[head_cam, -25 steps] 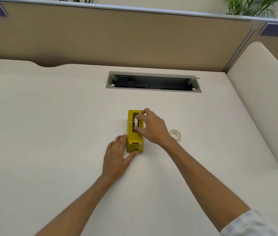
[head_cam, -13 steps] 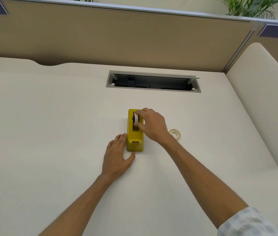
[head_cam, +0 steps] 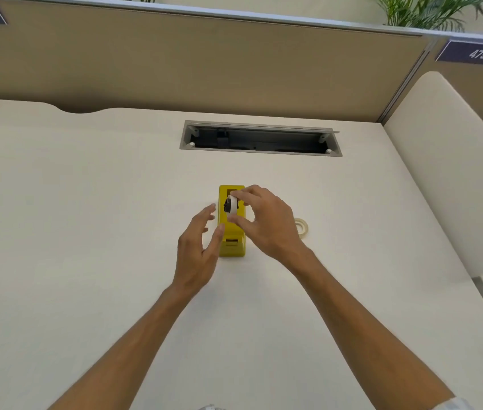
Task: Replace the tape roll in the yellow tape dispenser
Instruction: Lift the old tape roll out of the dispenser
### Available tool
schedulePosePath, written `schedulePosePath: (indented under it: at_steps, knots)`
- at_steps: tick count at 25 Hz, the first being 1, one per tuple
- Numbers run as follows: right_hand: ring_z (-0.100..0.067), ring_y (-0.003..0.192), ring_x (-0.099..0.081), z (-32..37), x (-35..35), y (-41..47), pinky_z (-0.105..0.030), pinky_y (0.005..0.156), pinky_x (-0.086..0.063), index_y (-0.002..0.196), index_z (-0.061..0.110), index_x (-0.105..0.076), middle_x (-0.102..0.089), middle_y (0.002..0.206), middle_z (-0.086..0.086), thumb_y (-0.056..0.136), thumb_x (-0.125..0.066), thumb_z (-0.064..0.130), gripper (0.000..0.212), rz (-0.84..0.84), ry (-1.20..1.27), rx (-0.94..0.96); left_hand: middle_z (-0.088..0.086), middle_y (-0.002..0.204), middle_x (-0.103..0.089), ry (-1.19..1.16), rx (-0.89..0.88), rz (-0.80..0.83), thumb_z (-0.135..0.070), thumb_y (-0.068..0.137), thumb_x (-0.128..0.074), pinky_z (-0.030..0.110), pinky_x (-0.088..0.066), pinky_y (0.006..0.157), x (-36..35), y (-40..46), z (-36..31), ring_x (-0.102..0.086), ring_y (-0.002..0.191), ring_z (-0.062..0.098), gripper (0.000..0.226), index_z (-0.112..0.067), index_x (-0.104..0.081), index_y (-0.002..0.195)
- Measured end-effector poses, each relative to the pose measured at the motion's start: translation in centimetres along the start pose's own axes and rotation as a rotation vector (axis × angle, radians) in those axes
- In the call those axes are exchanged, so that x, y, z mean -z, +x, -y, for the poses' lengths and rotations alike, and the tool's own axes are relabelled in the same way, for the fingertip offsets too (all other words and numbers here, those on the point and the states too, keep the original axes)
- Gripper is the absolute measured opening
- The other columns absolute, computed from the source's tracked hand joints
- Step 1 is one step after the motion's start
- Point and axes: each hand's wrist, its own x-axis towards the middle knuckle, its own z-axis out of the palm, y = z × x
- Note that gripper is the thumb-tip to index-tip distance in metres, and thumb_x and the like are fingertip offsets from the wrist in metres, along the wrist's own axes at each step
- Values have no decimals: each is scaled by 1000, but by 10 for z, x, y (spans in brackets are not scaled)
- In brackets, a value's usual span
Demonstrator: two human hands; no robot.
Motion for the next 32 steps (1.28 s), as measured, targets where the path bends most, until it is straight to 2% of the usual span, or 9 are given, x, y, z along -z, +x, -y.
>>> schedulePosePath:
  at_steps: [3,6,9,13,19,24,28,32]
  knots:
    - [-15,102,-58,9,9,-15,-33,79,-51,124,21,-62,-63,118,3,88,-65,40,41,1,6,23,-4,126,-59,-52,-66,-21,-31,95,-54,16,-49,79,1,1,-20,-57,112,10,36,-21,-56,130]
    - [-16,101,-59,16,16,-27,-34,79,-51,124,19,-62,-64,116,3,90,-64,38,39,-7,29,42,-3,121,-60,-100,-87,-31,-23,95,-57,11,-47,73,1,-6,-29,-60,108,14,30,-20,-62,125]
    - [-15,100,-59,20,21,-36,-32,77,-51,123,19,-62,-64,115,3,87,-68,34,39,-6,76,51,-8,117,-63,-193,-63,-34,-20,96,-56,14,-48,77,5,-14,-33,-60,110,13,27,-21,-65,122]
    - [-12,97,-59,24,27,-42,-31,75,-51,122,18,-63,-63,114,4,85,-72,28,39,-3,149,66,-8,114,-67,-273,-42,7,-14,95,-58,29,-54,81,11,-18,-38,-64,107,15,26,-17,-67,120]
    - [-8,96,-59,17,31,-48,-22,74,-47,119,21,-64,-63,114,8,81,-75,34,42,-14,148,70,-6,107,-65,-177,-134,73,-15,93,-62,20,-52,76,21,-18,-43,-63,102,15,19,-19,-65,111]
    - [-1,98,-61,-9,20,-56,-26,77,-52,108,24,-60,-67,106,13,73,-77,32,40,-82,324,-108,-11,108,-69,-189,-46,61,-19,94,-59,20,-53,82,23,-21,-42,-64,103,8,20,-24,-62,114]
    - [0,90,-61,-39,4,-61,-27,80,-48,103,29,-59,-66,96,15,73,-79,35,37,-40,288,-215,-21,103,-69,-196,-25,51,-19,94,-60,20,-53,83,25,-20,-42,-65,102,5,25,-37,-60,110]
    - [-11,96,-56,-64,-13,-59,-30,78,-46,112,32,-64,-58,104,7,78,-73,46,38,20,151,-314,-20,103,-70,-206,-25,40,-17,93,-61,25,-55,83,25,-18,-43,-65,102,6,25,-34,-61,110]
